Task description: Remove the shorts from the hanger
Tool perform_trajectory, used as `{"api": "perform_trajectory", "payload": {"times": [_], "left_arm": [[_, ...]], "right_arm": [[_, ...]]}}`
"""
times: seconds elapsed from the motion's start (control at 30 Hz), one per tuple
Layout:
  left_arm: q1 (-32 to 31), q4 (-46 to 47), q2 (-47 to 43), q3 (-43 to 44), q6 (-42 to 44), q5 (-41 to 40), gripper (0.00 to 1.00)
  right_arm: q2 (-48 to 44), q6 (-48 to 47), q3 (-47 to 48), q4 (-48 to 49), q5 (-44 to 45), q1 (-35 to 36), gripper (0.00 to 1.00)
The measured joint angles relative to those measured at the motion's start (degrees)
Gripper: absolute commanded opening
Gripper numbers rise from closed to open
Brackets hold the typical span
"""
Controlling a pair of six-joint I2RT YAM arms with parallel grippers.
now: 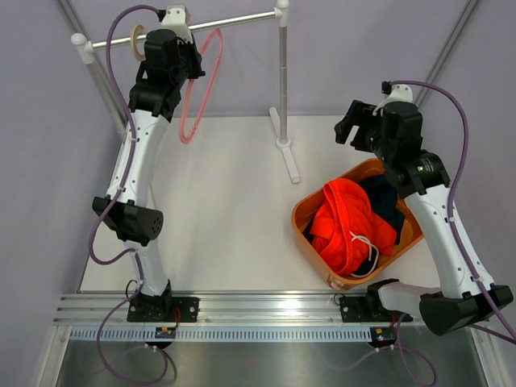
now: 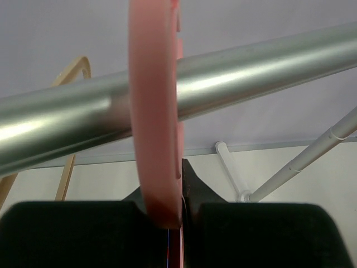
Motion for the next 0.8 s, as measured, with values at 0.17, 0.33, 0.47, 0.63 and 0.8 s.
{"api": "perform_trajectory", "payload": {"times": [0.17,0.33,0.47,0.63,0.8], "left_arm": [[0.0,-0.3,1.0,-0.3,-0.6,0.8,0.02],[0.0,0.9,0.7,-1.9,-0.8,1.7,0.13],[0.0,1.7,-0.6,-4.4,-1.0,2.1,0.18],[0.0,1.1,-1.3,-6.5,-1.0,2.3,0.22],[0.0,0.9,-1.8,-7.1,-1.0,2.8,0.22]], "right_arm": [[-0.3,0.0,-1.2,0.0,-1.0,0.0,0.86],[-0.9,0.0,-1.9,0.0,-1.1,0.0,0.85],[-1.4,0.0,-2.3,0.0,-1.1,0.0,0.86],[-1.9,0.0,-2.4,0.0,-1.2,0.0,0.85],[-2.1,0.0,-2.6,-0.1,-1.3,0.0,0.86]]}}
